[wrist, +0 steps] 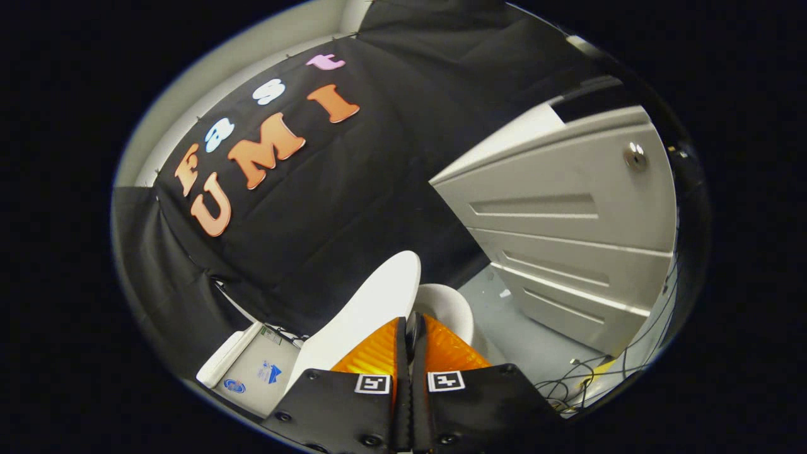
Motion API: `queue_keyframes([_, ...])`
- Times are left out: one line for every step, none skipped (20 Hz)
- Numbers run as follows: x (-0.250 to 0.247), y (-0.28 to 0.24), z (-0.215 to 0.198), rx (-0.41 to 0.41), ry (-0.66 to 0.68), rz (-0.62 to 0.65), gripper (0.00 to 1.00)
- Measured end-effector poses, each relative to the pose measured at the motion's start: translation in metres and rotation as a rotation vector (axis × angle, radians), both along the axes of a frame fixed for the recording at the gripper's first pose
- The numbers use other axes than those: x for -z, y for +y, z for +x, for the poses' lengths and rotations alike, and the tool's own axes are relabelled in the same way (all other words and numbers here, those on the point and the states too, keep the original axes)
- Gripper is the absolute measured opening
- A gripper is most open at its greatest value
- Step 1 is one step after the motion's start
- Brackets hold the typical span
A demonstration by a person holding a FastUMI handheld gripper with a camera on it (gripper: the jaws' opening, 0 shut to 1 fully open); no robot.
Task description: Open the toilet lid.
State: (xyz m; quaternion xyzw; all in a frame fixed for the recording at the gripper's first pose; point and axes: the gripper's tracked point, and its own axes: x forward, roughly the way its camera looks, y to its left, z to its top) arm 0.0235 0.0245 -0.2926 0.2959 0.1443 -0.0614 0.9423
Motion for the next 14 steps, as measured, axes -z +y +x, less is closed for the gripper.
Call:
queue_keyframes([-0.015,0.006,0.002,-0.013,-0.021,-0.023,0.08])
queue_keyframes([-0.033,0.011,0.007,-0.018,-0.050,-0.044,0.08])
queue_keyframes([-0.046,0.018,0.011,-0.031,-0.066,-0.063,0.08])
queue_keyframes([-0.060,0.027,0.013,-0.046,-0.079,-0.086,0.08])
queue_keyframes([-0.072,0.035,0.016,-0.064,-0.089,-0.113,0.08])
queue_keyframes([-0.084,0.043,0.020,-0.074,-0.093,-0.140,0.08])
queue_keyframes([-0.095,0.050,0.024,-0.085,-0.092,-0.161,0.08])
queue_keyframes([-0.104,0.058,0.027,-0.095,-0.086,-0.190,0.08])
queue_keyframes([-0.113,0.067,0.029,-0.105,-0.082,-0.224,0.08])
queue_keyframes([-0.124,0.077,0.029,-0.119,-0.088,-0.259,0.08])
queue_keyframes([-0.136,0.087,0.031,-0.131,-0.093,-0.292,0.08])
queue_keyframes([-0.145,0.097,0.034,-0.141,-0.103,-0.321,0.08])
queue_keyframes([-0.153,0.105,0.037,-0.149,-0.107,-0.346,0.08])
queue_keyframes([-0.159,0.113,0.039,-0.152,-0.107,-0.361,0.08])
